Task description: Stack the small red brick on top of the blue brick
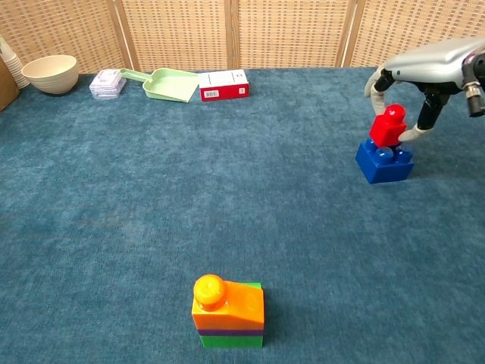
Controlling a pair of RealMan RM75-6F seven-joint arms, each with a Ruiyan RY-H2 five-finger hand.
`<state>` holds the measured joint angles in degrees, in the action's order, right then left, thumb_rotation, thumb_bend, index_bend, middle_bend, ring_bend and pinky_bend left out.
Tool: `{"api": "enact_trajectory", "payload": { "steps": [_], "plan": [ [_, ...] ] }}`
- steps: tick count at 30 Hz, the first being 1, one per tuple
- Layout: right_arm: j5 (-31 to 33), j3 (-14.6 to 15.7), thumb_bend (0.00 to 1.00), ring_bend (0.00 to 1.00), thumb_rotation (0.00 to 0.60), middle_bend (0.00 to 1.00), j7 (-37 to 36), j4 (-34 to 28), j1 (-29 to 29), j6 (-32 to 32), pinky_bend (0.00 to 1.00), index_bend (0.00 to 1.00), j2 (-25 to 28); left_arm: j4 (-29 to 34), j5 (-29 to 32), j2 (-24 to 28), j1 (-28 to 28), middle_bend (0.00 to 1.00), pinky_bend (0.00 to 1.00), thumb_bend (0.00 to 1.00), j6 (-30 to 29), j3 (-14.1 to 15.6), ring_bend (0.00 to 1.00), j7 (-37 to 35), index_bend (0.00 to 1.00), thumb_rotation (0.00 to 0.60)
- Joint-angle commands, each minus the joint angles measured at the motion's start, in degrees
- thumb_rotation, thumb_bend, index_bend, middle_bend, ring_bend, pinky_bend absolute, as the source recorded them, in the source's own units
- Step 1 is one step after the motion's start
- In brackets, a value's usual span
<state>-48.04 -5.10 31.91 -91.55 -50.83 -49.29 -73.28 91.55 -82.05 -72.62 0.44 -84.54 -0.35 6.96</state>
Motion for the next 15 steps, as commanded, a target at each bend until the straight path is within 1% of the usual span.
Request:
{"api": "enact_trajectory", "payload": {
  "steps": [1,15],
  "plan": [
    [0.42,0.24,0.25,0.05,0.600,0.19,0.21,0.13,0.02,-0.15,0.17,0.58,-0.29,0.00,-0.02,0.04,0.01,0.27,0.07,0.38,-0.03,0.04,0.32,0.00,0.43,0.600],
    [2.20,0.93,0.25,0.04,0.600,0.19,1.36,0.31,-0.06,-0.90,0.17,0.58,-0.87,-0.19,0.10,-0.06,0.04,0.27,0.07,0.38,0.12,0.23,0.32,-0.16,0.43,0.600]
  ]
}}
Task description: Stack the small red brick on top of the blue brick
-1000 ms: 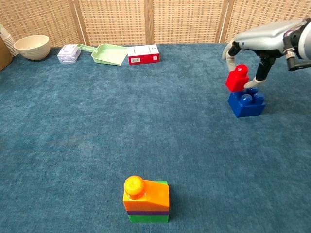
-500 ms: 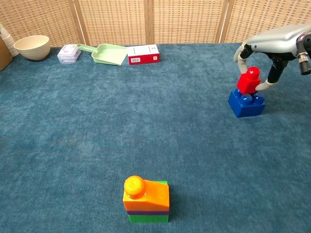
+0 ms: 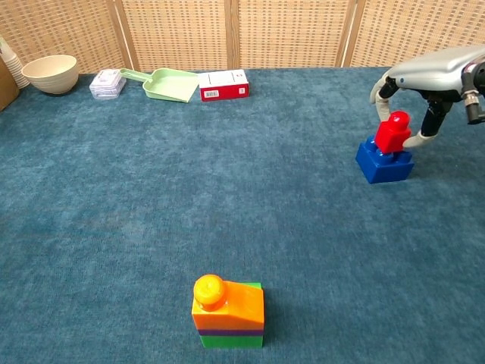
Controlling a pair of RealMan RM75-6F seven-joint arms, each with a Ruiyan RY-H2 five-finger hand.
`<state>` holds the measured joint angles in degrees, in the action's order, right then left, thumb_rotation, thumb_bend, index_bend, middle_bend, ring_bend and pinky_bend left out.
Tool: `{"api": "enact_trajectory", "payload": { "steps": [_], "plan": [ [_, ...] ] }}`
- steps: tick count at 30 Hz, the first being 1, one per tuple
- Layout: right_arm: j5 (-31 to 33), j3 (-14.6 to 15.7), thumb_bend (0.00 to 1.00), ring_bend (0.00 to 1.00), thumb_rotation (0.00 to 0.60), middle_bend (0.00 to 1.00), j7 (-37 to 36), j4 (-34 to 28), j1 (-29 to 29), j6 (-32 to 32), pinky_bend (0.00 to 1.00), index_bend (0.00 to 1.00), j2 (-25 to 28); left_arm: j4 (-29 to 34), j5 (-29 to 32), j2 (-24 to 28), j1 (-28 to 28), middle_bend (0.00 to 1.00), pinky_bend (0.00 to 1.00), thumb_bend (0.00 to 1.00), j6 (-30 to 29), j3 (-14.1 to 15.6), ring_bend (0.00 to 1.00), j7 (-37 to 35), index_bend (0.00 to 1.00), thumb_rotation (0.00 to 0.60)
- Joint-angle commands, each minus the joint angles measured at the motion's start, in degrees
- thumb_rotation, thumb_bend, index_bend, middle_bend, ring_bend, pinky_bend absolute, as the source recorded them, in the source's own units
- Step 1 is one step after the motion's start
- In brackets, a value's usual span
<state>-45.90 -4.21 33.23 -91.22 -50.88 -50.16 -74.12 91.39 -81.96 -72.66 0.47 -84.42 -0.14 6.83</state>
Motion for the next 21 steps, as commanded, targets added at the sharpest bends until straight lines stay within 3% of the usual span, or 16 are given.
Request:
{"api": "enact_trajectory", "payload": {
  "steps": [1,21],
  "plan": [
    [0.14,0.08,0.25,0.04,0.600,0.19,0.04,-0.04,0.01,-0.04,0.17,0.58,-0.05,-0.07,0.01,-0.03,0.01,0.27,0.07,0.38,0.02,0.03,0.32,-0.05,0.43,0.600],
    [2.03,0.76,0.25,0.04,0.600,0.19,1.47,0.56,-0.37,-0.43,0.17,0.58,-1.40,-0.87,0.11,-0.32,0.02,0.27,0.06,0.38,0.24,0.18,0.32,-0.61,0.43,0.600]
  ]
}}
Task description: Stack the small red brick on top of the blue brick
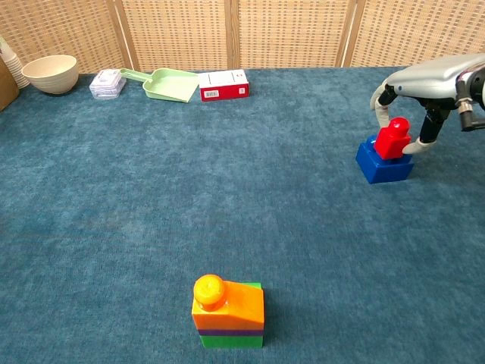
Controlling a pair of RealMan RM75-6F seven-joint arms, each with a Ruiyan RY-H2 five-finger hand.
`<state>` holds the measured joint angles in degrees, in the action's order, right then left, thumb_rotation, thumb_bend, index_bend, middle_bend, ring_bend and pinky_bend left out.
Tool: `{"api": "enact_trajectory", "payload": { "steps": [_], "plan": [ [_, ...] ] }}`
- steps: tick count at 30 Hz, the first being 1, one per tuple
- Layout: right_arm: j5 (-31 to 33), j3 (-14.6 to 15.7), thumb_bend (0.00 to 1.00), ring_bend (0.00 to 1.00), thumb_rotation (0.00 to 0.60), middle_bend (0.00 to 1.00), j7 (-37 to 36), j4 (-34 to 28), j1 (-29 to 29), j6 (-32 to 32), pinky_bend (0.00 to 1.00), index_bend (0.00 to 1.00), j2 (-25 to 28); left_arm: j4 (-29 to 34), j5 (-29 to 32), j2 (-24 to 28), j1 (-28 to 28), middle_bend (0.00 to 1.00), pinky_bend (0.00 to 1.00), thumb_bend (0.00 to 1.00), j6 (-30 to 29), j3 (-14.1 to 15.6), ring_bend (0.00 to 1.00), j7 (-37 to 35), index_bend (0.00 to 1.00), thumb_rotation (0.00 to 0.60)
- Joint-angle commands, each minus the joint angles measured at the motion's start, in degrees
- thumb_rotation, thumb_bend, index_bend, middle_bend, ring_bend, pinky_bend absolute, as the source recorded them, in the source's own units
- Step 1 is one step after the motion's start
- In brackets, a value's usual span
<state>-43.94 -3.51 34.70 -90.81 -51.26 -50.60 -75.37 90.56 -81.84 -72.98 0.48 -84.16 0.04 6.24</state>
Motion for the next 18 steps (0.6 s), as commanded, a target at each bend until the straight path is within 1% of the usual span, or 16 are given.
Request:
{"api": "enact_trajectory", "payload": {
  "steps": [1,10,18],
  "plan": [
    [0.09,0.08,0.25,0.04,0.600,0.19,-0.02,0.22,0.02,0.00,0.17,0.59,-0.21,-0.05,-0.02,-0.01,0.00,0.27,0.07,0.37,-0.01,0.00,0.32,-0.03,0.43,0.600],
    [0.08,0.29,0.25,0.04,0.600,0.19,-0.02,1.00,0.00,0.07,0.17,0.58,-0.84,-0.28,-0.11,-0.23,-0.09,0.27,0.07,0.38,0.14,0.05,0.32,-0.15,0.43,0.600],
    [0.26,0.35,0.25,0.04,0.600,0.19,1.61,0.74,-0.20,-1.42,0.17,0.58,-1.57,-0.60,-0.04,-0.32,-0.13,0.27,0.07,0.37,0.26,0.03,0.32,-0.40,0.43,0.600]
  ]
}}
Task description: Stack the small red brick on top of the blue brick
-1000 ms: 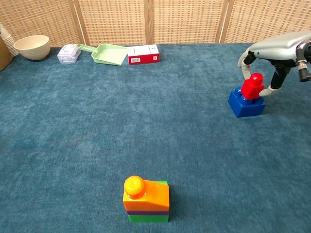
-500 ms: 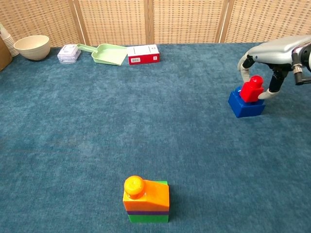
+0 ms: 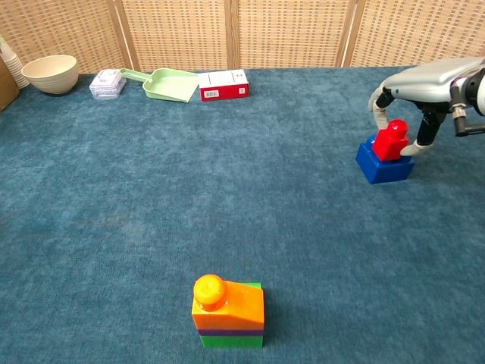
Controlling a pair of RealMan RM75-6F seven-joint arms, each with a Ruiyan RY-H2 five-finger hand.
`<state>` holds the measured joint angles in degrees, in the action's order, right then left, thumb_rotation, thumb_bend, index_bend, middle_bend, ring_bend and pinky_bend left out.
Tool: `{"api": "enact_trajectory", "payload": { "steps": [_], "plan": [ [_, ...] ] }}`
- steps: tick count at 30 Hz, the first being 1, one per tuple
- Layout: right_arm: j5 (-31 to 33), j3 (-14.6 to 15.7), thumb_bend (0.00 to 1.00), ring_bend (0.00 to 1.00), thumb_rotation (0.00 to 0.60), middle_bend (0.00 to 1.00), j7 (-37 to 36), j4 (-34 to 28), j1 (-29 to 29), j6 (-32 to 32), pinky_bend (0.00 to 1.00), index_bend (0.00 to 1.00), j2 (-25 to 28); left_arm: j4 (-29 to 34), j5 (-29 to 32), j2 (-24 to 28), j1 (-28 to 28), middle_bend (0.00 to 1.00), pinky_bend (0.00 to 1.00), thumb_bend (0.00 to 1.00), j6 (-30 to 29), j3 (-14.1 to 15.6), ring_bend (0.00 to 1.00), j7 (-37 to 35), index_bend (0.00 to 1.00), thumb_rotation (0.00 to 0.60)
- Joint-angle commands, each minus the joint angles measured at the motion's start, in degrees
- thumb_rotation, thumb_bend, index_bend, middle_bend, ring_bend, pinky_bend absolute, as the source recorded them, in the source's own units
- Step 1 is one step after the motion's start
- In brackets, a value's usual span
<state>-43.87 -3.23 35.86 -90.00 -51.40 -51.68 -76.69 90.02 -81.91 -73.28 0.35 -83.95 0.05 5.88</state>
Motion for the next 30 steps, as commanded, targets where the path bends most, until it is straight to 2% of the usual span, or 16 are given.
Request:
{"api": "enact_trajectory", "payload": {
  "steps": [1,30],
  "plan": [
    [0.32,0.12,0.25,0.04,0.600,0.19,0.72,-0.04,-0.09,-0.49,0.17,0.59,-0.41,-0.10,0.06,-0.03,0.00,0.27,0.07,0.38,0.09,0.02,0.32,-0.10,0.43,0.600],
    [1.95,0.52,0.24,0.04,0.600,0.18,3.48,1.52,0.60,-2.52,0.17,0.56,-2.91,-1.27,-0.06,-0.52,0.10,0.27,0.07,0.38,0.22,0.15,0.32,-1.37,0.43,0.600]
  ]
}}
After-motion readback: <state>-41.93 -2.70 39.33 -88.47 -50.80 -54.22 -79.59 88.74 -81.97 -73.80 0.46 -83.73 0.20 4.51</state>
